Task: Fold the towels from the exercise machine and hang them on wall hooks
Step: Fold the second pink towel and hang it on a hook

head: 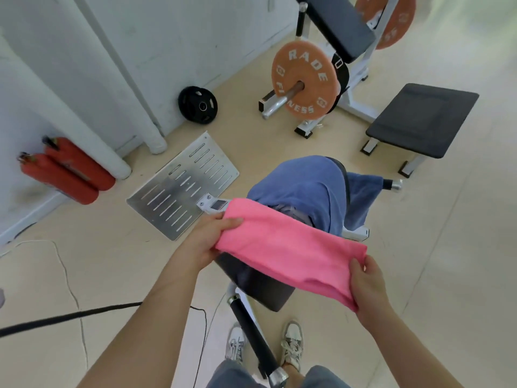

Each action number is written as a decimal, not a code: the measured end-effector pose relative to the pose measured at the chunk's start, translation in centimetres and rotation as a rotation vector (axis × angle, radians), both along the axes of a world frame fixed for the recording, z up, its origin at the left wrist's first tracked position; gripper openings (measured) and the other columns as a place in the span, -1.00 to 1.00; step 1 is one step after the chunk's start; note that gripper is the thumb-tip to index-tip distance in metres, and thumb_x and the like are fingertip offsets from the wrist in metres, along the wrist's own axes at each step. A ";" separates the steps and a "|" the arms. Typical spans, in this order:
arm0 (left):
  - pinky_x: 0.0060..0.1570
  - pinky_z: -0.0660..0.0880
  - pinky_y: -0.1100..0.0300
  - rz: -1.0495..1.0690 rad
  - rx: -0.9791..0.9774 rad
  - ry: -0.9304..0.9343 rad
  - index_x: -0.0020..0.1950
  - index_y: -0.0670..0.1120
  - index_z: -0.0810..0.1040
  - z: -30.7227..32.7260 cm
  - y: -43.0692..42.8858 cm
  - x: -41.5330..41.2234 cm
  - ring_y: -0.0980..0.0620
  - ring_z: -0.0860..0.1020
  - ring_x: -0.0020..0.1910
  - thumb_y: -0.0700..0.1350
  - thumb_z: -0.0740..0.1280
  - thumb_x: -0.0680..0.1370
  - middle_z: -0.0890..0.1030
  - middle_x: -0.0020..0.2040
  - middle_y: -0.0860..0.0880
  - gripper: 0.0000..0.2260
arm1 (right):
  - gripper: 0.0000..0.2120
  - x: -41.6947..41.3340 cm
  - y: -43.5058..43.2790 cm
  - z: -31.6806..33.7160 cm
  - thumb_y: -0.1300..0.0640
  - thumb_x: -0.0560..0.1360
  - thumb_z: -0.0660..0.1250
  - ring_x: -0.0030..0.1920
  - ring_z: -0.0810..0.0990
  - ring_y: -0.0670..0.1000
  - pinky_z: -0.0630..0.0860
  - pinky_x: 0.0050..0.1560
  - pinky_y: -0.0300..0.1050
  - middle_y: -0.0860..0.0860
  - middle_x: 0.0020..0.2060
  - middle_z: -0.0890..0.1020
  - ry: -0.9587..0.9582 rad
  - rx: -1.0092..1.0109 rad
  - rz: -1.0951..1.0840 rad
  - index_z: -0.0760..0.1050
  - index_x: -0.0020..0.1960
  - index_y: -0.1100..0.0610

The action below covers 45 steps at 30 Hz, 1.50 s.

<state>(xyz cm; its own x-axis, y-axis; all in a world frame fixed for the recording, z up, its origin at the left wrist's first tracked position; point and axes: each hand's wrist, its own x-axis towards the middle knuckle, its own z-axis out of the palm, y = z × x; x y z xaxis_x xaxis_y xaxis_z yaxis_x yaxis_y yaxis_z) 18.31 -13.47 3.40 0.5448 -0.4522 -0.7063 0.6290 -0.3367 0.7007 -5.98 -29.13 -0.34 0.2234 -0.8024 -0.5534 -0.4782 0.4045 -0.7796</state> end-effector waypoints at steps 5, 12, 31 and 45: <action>-0.44 0.52 0.25 0.206 -0.081 -0.020 0.32 -0.06 0.47 3.5 0.6 -0.6 0.02 0.54 -0.22 -0.13 0.37 0.53 0.60 0.04 -0.06 -0.64 | -0.85 1.6 -0.8 5.2 0.18 0.61 0.11 -0.01 0.50 0.09 0.38 0.00 -0.05 0.10 0.02 0.53 -0.076 -0.214 0.078 0.41 0.14 0.10; -0.22 0.47 0.13 0.191 -0.291 -0.354 0.00 0.02 0.65 11.5 2.5 -1.6 0.03 0.51 -0.16 -0.24 0.34 0.53 0.58 0.03 -0.06 -0.82 | -0.56 2.3 -2.5 10.0 0.23 0.57 0.12 -0.30 0.41 0.04 0.31 -0.32 -0.13 0.02 -0.26 0.42 -0.047 -0.471 0.349 0.25 0.32 -0.21; -0.02 0.55 0.04 -0.275 -0.281 -0.742 0.03 0.04 0.67 17.9 -1.6 -8.7 -0.03 0.61 -0.05 -0.23 0.32 0.41 0.66 0.00 -0.09 -0.72 | -0.72 7.3 2.3 19.1 0.26 0.52 0.26 -0.08 0.60 -0.13 0.50 -0.09 -0.33 -0.13 -0.15 0.65 -0.362 -0.408 0.569 0.58 -0.15 -0.10; -0.05 0.39 0.36 -0.494 -0.124 -1.715 0.00 0.07 0.59 22.0 0.6 -8.1 0.16 0.46 -0.05 0.06 0.29 0.50 0.49 -0.04 0.13 -0.84 | -0.57 5.7 -1.0 26.2 0.36 0.41 0.43 -0.24 0.58 0.15 0.50 -0.19 0.03 0.19 -0.09 0.68 -0.444 -0.191 0.955 0.44 0.17 0.01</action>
